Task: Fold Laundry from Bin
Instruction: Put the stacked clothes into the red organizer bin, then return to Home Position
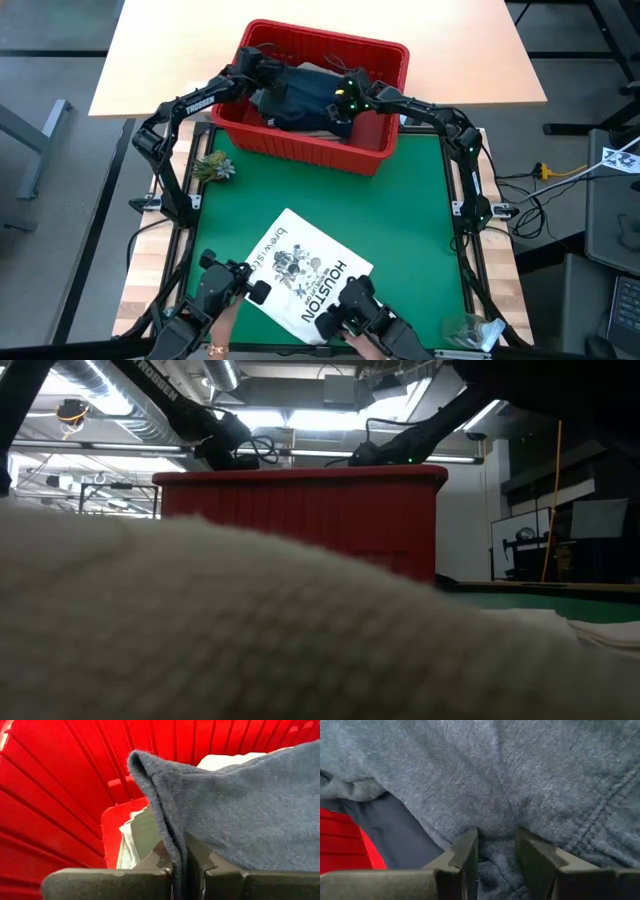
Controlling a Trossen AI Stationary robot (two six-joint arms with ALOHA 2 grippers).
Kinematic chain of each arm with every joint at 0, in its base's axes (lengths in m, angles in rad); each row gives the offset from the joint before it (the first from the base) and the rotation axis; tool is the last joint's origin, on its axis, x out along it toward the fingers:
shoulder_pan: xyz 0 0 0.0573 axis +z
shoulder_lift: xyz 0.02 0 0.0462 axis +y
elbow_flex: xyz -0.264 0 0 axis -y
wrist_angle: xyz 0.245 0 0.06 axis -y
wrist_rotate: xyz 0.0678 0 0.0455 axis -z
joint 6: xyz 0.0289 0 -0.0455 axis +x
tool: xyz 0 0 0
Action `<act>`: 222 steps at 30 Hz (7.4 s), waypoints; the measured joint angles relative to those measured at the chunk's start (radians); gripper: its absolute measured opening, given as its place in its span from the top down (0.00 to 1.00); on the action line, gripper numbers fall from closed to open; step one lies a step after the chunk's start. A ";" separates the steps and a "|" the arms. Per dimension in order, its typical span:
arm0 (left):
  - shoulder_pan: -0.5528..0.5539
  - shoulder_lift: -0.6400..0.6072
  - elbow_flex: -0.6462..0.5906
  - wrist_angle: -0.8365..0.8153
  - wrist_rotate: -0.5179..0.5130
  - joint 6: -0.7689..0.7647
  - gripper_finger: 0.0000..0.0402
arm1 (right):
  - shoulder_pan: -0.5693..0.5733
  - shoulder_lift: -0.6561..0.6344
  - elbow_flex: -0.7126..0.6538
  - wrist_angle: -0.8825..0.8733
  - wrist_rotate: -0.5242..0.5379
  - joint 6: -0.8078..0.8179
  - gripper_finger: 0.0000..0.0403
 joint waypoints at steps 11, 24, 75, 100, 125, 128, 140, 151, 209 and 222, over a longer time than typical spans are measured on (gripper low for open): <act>0.012 0.000 0.000 -0.001 0.043 -0.007 0.96 | -0.001 0.000 0.000 0.033 -0.056 0.001 0.67; 0.042 -0.003 0.001 0.005 0.005 0.012 0.68 | 0.000 -0.001 0.000 0.038 -0.104 0.001 0.67; -0.095 -0.112 -0.158 -0.167 0.128 0.003 0.62 | 0.008 0.077 0.301 -0.282 0.070 0.000 0.67; -0.061 -0.118 -0.132 -0.110 0.195 0.000 0.62 | 0.005 0.007 0.302 -0.250 0.110 -0.003 0.67; -0.058 -0.001 -0.106 0.044 0.173 0.002 0.62 | -0.046 0.125 0.302 -0.086 0.221 -0.051 0.67; -0.057 0.002 -0.106 0.043 0.162 0.003 0.62 | -0.047 0.132 0.301 -0.112 0.211 -0.052 0.67; -0.060 -0.177 -0.040 0.030 0.211 0.001 0.62 | -0.045 -0.042 0.301 -0.141 0.166 -0.104 0.67; -0.108 -0.573 -0.034 -0.041 0.265 -0.110 0.62 | -0.005 -0.407 0.302 -0.347 0.129 -0.160 0.67; 0.200 -1.790 -0.461 -0.881 1.238 -0.105 0.99 | 0.806 -1.701 -1.445 0.561 0.152 0.098 0.98; 0.393 -1.788 -0.461 -0.777 1.418 -0.109 1.00 | 0.911 -1.733 -1.499 0.593 0.277 0.058 0.98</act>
